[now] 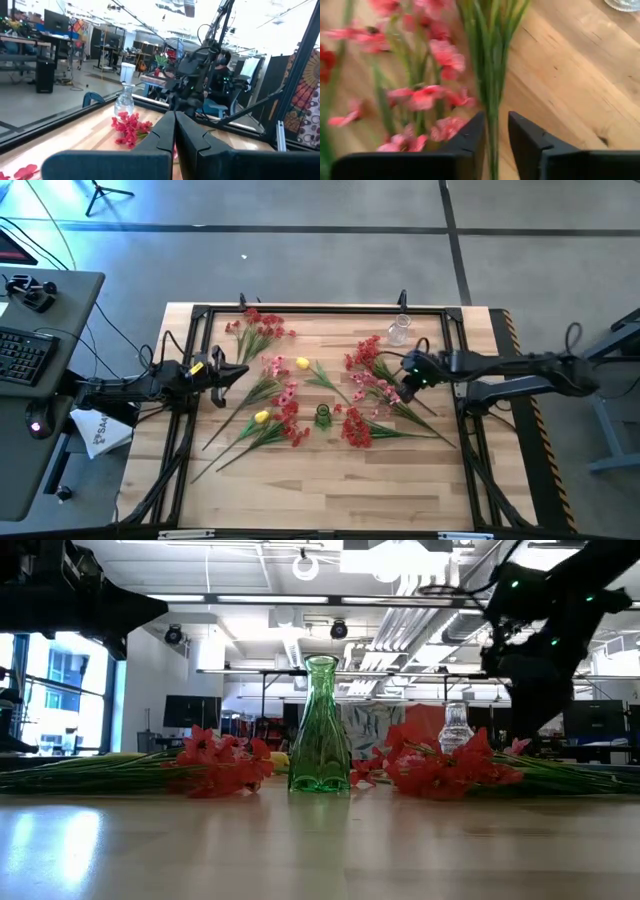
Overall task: Sort flowers into vase by color
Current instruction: Put the top right red flowers into the transparent vase
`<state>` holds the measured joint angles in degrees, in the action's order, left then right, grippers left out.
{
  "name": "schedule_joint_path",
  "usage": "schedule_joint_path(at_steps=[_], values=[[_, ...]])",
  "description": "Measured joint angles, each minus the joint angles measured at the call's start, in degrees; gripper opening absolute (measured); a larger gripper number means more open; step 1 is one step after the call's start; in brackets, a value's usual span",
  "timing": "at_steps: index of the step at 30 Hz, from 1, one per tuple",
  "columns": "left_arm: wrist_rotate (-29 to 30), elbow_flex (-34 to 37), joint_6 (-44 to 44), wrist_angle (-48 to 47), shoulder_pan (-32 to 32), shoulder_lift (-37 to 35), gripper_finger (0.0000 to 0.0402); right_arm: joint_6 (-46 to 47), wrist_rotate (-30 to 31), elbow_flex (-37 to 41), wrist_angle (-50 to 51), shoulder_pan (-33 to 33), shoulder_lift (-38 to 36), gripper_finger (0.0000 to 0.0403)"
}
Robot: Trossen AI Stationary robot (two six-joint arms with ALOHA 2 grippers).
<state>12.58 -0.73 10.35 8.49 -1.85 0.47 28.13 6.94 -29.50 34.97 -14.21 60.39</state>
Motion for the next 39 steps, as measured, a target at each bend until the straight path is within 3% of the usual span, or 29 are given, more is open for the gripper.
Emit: schedule_joint_path(at_steps=[5,11,17,22,26,30,34,39], values=[[0.00,0.00,0.00,-0.02,0.00,0.00,0.0000,-3.43,-3.07,-2.86,-0.97,-1.65,7.96,0.0139],[0.00,0.00,-0.09,-0.14,0.00,0.00,0.0000,-6.27,-2.91,-6.21,-2.02,-2.70,14.62,0.0145],[0.00,0.00,-0.07,-1.18,0.00,0.00,0.0000,-9.18,-3.08,-7.94,-2.79,-3.83,20.17,0.0117],[-0.02,0.00,-0.07,-1.22,0.00,0.00,0.0000,-10.65,-2.93,-8.02,-4.27,-4.86,22.85,0.0065],[-0.11,0.00,0.04,-1.27,0.00,0.00,0.0000,-11.71,-1.45,-8.03,-5.40,-5.13,22.01,0.0010],[-0.42,0.00,0.09,-1.32,0.02,0.00,0.0000,-12.18,1.39,-8.02,-6.85,-5.24,17.39,0.0011],[-0.42,0.00,0.07,-1.33,0.02,0.00,0.0000,-17.09,3.33,-7.20,-18.22,-5.26,10.03,0.0005],[-0.69,0.00,0.09,-1.36,0.02,0.00,0.0000,-29.12,-4.78,0.47,-50.99,-6.79,2.20,0.0003]])
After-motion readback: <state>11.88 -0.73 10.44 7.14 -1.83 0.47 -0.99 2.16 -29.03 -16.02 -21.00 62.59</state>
